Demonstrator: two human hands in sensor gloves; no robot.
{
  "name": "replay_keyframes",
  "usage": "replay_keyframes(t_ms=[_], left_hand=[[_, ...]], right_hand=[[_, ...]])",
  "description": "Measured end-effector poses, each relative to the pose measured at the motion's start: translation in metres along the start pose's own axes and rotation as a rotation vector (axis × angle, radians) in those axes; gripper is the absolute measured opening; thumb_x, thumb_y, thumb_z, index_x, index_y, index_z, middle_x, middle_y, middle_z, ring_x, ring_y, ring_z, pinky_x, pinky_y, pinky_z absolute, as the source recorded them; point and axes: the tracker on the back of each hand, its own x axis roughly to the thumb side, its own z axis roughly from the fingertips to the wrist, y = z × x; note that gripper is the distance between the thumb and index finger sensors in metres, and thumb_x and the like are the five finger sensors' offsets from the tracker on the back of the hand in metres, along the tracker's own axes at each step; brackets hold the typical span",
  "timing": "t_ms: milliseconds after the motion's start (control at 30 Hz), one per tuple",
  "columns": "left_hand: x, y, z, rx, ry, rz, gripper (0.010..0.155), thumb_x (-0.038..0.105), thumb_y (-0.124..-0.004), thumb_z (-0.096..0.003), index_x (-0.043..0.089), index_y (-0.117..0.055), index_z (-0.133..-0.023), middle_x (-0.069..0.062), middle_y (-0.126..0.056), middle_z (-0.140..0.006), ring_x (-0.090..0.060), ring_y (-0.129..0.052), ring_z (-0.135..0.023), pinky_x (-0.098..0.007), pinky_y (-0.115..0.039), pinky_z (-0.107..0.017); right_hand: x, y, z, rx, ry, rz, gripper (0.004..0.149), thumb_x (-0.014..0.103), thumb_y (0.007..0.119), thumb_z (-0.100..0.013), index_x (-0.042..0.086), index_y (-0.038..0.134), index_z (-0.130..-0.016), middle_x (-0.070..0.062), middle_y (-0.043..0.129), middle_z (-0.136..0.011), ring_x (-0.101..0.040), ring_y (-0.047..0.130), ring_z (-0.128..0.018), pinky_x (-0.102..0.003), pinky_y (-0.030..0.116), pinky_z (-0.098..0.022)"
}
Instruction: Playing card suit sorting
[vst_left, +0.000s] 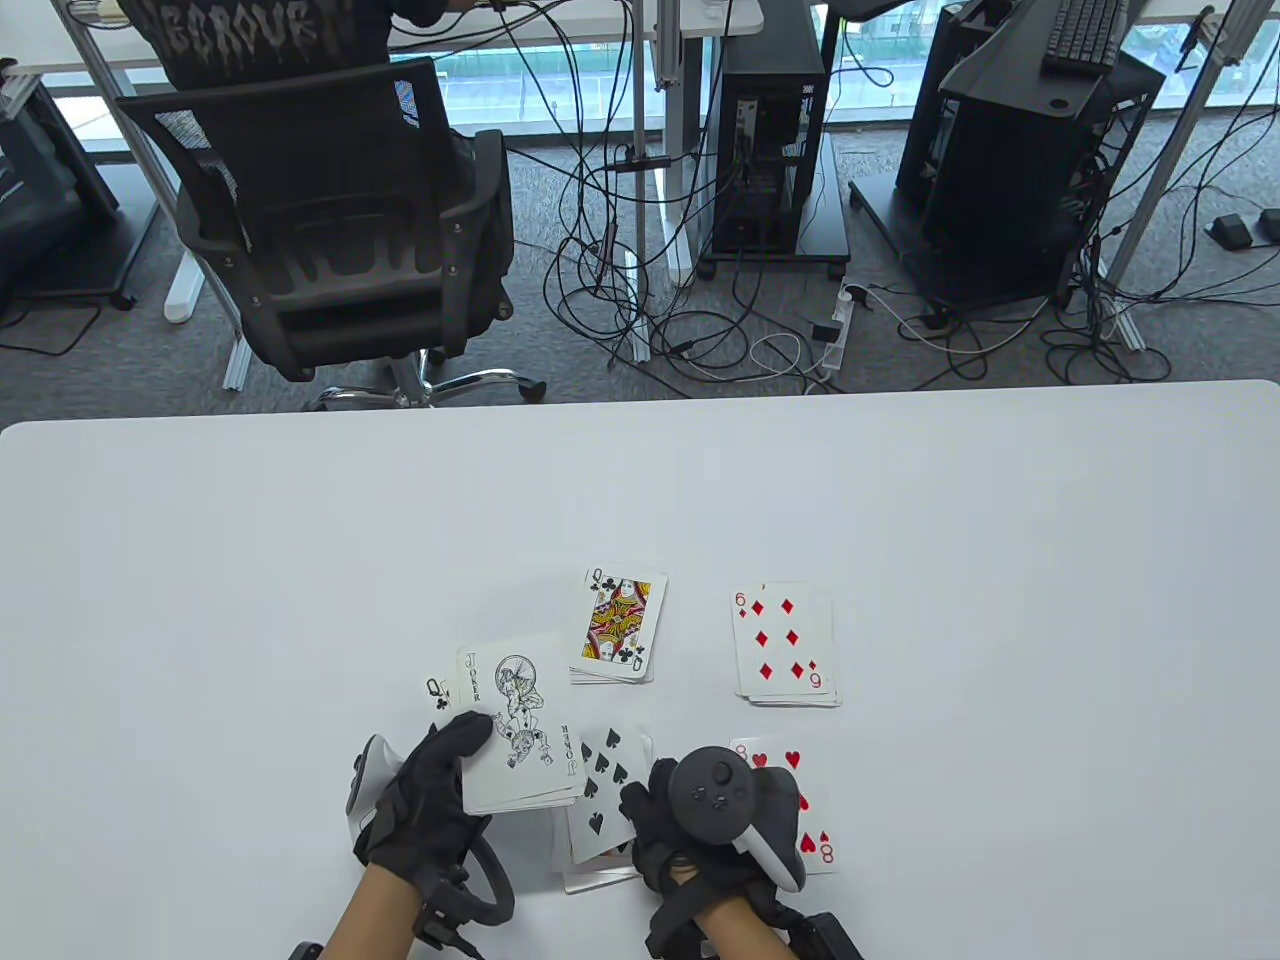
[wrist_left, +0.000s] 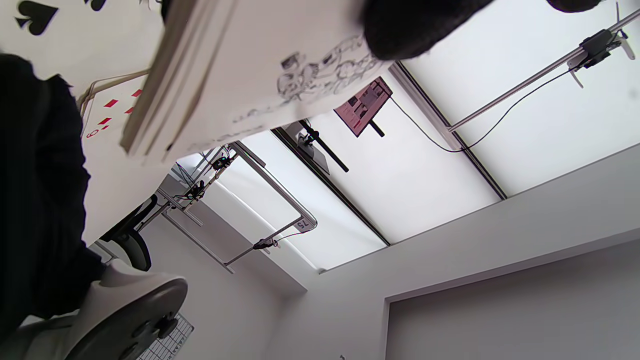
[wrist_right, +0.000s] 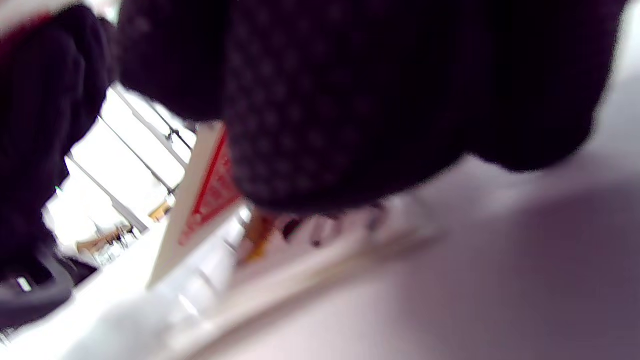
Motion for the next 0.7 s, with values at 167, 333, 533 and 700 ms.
replay_keyframes(t_ms=[167,333,533,700], left_hand=[[-0.002,-0.001,0.0,0.006,0.014,0.001,0.057,0.044,-0.066,-0.0633,0.032,-0.034,-0.109,0.004,-0.053,-0.112,-0.022,-0.071,-0.099,-0.04,-0.068,-0.072],[-0.002,-0.001,0.0,0.012,0.018,-0.01,0.057,0.044,-0.066,-0.0632,0.032,-0.034,-0.109,0.003,-0.053,-0.112,-0.022,-0.071,-0.099,-0.04,-0.068,-0.071],[-0.003,0.0,0.001,0.02,0.022,-0.017,0.057,0.044,-0.066,-0.063,0.032,-0.035,-0.109,0.003,-0.053,-0.112,-0.022,-0.071,-0.099,-0.04,-0.068,-0.071],[-0.004,-0.001,0.001,0.023,0.03,-0.03,0.057,0.044,-0.066,-0.063,0.032,-0.035,-0.109,0.003,-0.053,-0.112,-0.022,-0.071,-0.099,-0.04,-0.068,-0.071]], right_hand=[[0.01,0.008,-0.001,0.095,0.028,0.238,0.059,0.024,0.067,-0.054,-0.028,0.057,-0.081,0.001,0.093,-0.021,-0.016,0.097,-0.002,-0.038,0.089,-0.014],[0.015,0.021,-0.002,0.15,0.015,0.414,0.061,0.027,0.067,-0.055,-0.027,0.056,-0.083,-0.001,0.092,-0.02,-0.018,0.095,0.0,-0.039,0.088,-0.011],[0.023,0.028,-0.003,0.183,-0.009,0.556,0.062,0.028,0.064,-0.056,-0.026,0.056,-0.084,-0.001,0.092,-0.021,-0.018,0.095,-0.001,-0.04,0.088,-0.013],[0.018,0.007,-0.003,0.122,-0.016,0.386,0.062,0.031,0.065,-0.056,-0.024,0.059,-0.084,-0.003,0.093,-0.024,-0.021,0.096,-0.005,-0.043,0.087,-0.017]])
